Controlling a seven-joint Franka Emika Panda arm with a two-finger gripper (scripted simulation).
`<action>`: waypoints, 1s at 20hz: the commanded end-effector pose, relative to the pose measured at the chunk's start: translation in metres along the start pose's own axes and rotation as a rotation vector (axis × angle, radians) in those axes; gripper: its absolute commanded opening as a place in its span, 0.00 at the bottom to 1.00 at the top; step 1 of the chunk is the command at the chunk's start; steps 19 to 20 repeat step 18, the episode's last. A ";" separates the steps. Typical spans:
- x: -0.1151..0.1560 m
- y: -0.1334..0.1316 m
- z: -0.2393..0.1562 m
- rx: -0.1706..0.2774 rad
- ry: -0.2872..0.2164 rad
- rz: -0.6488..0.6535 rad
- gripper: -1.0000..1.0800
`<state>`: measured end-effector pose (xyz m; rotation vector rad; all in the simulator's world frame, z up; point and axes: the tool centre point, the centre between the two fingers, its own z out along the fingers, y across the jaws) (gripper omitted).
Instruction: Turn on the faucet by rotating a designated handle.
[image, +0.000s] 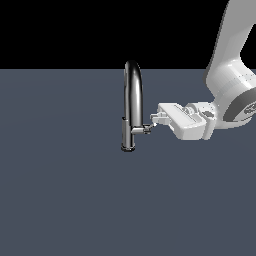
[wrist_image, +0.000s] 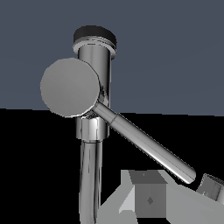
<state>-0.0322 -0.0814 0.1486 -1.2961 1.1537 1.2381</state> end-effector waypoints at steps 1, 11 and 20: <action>0.014 0.017 0.006 -0.012 -0.014 0.022 0.00; 0.046 0.024 0.003 -0.007 -0.008 0.012 0.00; 0.081 0.033 0.007 -0.013 -0.015 0.022 0.00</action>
